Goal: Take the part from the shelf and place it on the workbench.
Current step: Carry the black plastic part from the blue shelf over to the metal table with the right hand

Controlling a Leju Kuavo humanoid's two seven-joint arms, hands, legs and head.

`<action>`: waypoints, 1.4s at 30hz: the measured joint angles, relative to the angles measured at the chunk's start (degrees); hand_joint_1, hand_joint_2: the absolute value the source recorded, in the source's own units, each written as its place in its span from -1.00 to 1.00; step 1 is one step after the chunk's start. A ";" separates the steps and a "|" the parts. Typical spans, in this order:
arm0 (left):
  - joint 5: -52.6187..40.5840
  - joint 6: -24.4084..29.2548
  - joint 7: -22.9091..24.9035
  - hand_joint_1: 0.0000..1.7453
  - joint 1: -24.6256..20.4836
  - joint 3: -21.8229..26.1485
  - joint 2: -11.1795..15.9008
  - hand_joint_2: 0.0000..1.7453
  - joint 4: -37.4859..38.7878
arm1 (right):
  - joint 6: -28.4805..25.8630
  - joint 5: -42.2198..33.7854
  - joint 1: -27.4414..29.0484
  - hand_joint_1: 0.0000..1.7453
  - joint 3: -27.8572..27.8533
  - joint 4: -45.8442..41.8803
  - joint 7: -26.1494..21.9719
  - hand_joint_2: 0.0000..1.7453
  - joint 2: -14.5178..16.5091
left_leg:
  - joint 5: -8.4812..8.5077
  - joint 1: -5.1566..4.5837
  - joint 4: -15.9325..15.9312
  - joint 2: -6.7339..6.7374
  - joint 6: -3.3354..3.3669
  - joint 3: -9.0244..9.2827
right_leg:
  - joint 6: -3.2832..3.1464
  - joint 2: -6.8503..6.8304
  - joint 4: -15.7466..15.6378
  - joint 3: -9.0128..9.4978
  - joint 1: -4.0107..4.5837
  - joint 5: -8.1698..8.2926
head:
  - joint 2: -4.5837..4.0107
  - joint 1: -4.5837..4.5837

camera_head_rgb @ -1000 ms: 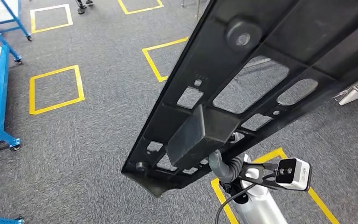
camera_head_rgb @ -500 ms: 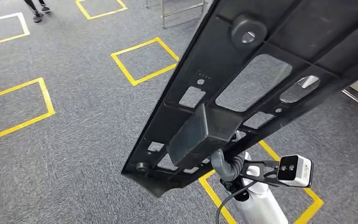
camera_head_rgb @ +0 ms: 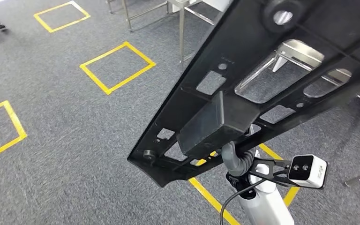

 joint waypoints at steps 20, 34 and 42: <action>4.83 0.91 -1.47 -1.00 0.26 4.73 4.35 1.00 -0.28 | 1.98 1.17 5.24 1.00 -2.65 -2.07 0.02 1.00 -0.49 | 3.95 0.28 -4.96 0.10 2.35 0.88 | 2.98 0.86 17.13 -8.66 -0.28 -6.74 | 0.00 0.01; 3.80 0.49 -1.45 -1.00 0.33 5.13 3.48 1.00 -0.28 | 3.31 0.94 5.68 1.00 -2.83 -1.90 0.02 1.00 -0.21 | -5.18 0.25 12.01 -2.04 -0.64 -5.61 | -0.36 2.88 0.37 -0.03 0.14 -0.22 | 0.00 -0.01; 3.35 0.25 -1.48 -1.00 0.27 5.13 3.46 1.00 -0.27 | 3.16 0.91 5.65 1.00 -2.84 -1.77 0.03 1.00 -0.12 | 3.70 0.12 -4.77 -6.31 1.09 0.94 | 1.30 8.41 0.92 -0.49 -0.15 -0.26 | 0.00 -0.01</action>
